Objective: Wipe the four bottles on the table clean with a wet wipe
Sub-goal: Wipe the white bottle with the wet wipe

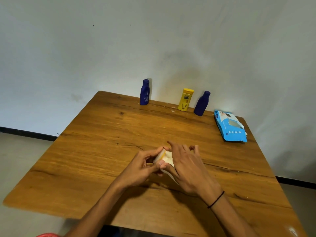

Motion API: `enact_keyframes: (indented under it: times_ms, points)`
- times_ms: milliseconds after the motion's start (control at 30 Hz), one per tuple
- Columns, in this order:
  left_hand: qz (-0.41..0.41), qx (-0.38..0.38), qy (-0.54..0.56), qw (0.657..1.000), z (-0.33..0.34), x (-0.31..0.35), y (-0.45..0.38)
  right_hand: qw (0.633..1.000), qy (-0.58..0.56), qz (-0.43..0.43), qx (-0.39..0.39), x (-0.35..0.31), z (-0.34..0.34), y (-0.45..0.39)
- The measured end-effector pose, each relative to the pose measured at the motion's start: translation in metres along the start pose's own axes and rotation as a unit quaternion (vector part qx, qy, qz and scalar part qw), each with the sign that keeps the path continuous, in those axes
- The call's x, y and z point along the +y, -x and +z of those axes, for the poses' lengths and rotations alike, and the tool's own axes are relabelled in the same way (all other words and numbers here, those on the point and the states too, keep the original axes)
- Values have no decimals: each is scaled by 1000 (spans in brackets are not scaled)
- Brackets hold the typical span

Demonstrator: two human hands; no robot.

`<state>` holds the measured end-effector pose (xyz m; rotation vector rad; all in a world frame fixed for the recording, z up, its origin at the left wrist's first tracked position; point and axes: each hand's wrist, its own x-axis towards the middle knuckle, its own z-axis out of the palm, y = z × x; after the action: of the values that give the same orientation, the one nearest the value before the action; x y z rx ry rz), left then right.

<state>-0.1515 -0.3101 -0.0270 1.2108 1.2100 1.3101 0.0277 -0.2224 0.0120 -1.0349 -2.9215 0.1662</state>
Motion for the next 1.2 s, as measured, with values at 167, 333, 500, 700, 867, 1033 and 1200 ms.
enact_keyframes:
  times_ms: [167,333,500,700,867,1033,1200]
  points:
    - [-6,-7,-10,1000,-2,-2,3,990,-129,29,47,1,-2,-6]
    - [10,17,-5,1000,-6,-2,0,976,-189,-1,106,-9,-5,-3]
    - [18,32,-4,999,-10,-2,-4,963,-164,-61,207,-9,-1,5]
    - [13,58,0,998,-17,-6,-6,968,-30,-154,196,-13,3,27]
    - [22,53,-16,998,-9,-9,-6,953,-19,-144,267,-14,9,20]
    - [15,56,-20,998,-8,-7,-2,947,-46,-92,305,-17,2,11]
    - [13,81,-13,997,-4,-12,0,946,-102,-62,303,-22,-6,4]
